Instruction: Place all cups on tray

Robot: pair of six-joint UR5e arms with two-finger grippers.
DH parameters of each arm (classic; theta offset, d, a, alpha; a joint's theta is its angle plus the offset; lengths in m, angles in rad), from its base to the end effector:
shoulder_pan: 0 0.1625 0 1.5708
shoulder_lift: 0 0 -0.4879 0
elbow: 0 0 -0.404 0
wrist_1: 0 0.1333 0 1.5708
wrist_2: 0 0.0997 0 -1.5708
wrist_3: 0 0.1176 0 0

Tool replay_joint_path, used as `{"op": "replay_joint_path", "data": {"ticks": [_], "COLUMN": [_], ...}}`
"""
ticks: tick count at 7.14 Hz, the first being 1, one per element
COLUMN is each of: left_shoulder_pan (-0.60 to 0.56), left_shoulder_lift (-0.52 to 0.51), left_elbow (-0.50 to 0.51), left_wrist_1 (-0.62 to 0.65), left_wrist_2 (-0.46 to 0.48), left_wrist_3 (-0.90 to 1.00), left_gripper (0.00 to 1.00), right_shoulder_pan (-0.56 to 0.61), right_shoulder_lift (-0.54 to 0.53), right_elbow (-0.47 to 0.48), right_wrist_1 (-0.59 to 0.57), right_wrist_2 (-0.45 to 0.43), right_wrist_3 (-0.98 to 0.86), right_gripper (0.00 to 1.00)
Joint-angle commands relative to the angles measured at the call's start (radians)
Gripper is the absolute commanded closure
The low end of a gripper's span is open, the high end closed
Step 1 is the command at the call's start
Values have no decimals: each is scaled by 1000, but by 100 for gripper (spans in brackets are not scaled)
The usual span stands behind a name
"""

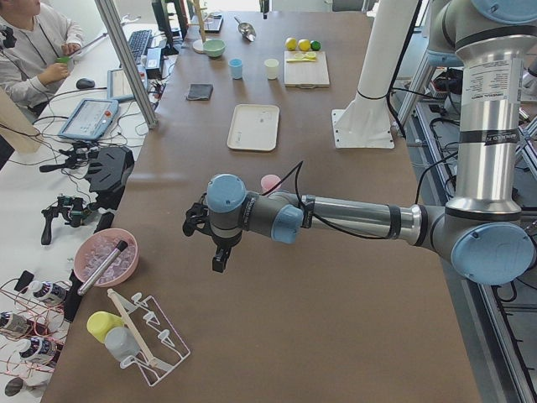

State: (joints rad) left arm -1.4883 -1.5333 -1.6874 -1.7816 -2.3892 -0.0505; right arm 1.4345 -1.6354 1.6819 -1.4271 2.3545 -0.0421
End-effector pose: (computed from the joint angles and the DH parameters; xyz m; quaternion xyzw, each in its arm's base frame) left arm -0.0058 -0.5052 0.6666 0.1061 0.4016 0.0720 0.9068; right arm -0.0162 -0.4880 0.6935 0.0698 -0.3839 -0.1181 0.9131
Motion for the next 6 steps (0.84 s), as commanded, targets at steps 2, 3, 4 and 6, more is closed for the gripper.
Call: {"op": "replay_joint_path", "data": {"ticks": [2,3,4,6], "left_shoulder_pan": [-12,-12,-12,-10], "left_shoulder_lift": [5,18,16,12], "left_elbow": [8,11,12,14], "left_wrist_1": [-1,-10,-7,-2], "left_wrist_2": [24,24,25,25], "left_wrist_3": [0,3,3,-2], "left_gripper": [2,2,2,2], "right_shoulder_pan": [3,3,3,3], "right_shoulder_lift": [-31,-32,-32,-29], "right_elbow": [-11,-11,-8,-4], "right_wrist_1": [79,79,79,80], "right_wrist_2": [-1,-1,3,3], "right_wrist_3": [2,-1,-1,2], "right_gripper": [0,0,0,0]}}
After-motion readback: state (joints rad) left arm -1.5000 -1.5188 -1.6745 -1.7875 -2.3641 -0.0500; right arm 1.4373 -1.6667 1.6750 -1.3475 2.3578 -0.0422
